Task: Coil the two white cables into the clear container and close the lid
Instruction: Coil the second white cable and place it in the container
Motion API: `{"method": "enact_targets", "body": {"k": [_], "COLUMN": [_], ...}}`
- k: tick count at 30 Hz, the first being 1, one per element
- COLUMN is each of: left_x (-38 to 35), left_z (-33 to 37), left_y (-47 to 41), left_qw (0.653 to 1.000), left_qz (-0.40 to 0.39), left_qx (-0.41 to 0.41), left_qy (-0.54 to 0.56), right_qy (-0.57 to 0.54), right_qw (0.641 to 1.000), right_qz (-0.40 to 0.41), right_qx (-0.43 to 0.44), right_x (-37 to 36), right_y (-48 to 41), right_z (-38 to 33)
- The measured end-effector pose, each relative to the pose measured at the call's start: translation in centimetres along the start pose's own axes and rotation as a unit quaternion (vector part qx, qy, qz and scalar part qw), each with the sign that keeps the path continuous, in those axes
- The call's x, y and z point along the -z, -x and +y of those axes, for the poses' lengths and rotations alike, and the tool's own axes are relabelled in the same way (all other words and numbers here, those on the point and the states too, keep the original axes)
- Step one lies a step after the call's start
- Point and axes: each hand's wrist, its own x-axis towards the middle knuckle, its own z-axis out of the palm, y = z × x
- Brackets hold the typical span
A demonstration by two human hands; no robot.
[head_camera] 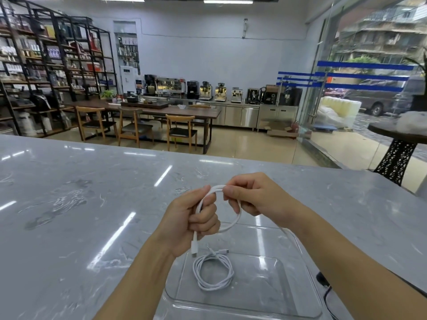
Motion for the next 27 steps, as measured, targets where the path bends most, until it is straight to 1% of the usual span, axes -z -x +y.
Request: {"method": "enact_targets", "body": {"k": [2,5,7,8,11,14,16,19,21,22,23,24,25,26,27], "left_x": [0.5,0.9,0.6,0.4,0.0,0.2,0.8,1.5,1.6,1.5,1.2,1.0,0.8,0.6,0.6], "left_z": [0.8,2.0,2.2,2.2,1.5,1.4,2.2,3.7,4.2,4.3,4.3,4.1,3.9,3.7,3.5], "left_y": [0.0,-0.3,-0.6,-0.8,-1.0,-0.8,-0.6,-0.3,-0.3,-0.5,-0.6,-0.8,-1.1,-1.3,-1.5], "left_qw": [0.997,0.980,0.968,0.966,0.979,0.996,0.999,0.992,0.987,0.985,0.985,0.984,0.983,0.982,0.980], "left_qz": [-0.040,-0.061,-0.057,-0.052,-0.025,0.022,0.052,0.091,0.100,0.102,0.102,0.101,0.102,0.106,0.115], "left_qx": [0.058,0.145,0.168,0.164,0.103,0.042,-0.003,-0.064,-0.091,-0.098,-0.102,-0.106,-0.111,-0.117,-0.124], "left_qy": [-0.039,-0.124,-0.178,-0.193,-0.176,-0.077,-0.009,0.061,0.089,0.096,0.099,0.101,0.102,0.103,0.101], "right_qy": [0.011,0.029,0.030,0.028,0.027,-0.003,-0.016,0.024,0.035,0.056,0.101,0.171,0.266,0.372,0.461], "right_qw": [1.000,0.998,0.998,0.998,1.000,0.999,0.995,0.981,0.960,0.946,0.929,0.911,0.887,0.854,0.825], "right_qz": [-0.018,-0.048,-0.056,-0.052,0.001,0.051,0.096,0.193,0.276,0.319,0.355,0.375,0.377,0.362,0.319], "right_qx": [0.002,-0.011,-0.021,-0.022,-0.016,-0.008,-0.009,-0.019,-0.016,-0.010,-0.003,0.004,0.014,0.037,0.070], "right_x": [-0.1,-0.4,-0.5,-0.4,0.4,2.1,3.2,4.5,4.9,4.9,4.8,4.5,4.1,3.6,2.9], "right_y": [0.1,0.2,0.1,0.1,0.0,0.5,1.1,1.6,1.5,1.3,1.1,0.9,0.7,0.7,0.7], "right_z": [0.0,0.2,0.5,0.6,0.8,1.6,2.5,4.1,5.0,5.4,5.7,6.1,6.5,6.7,6.8]}}
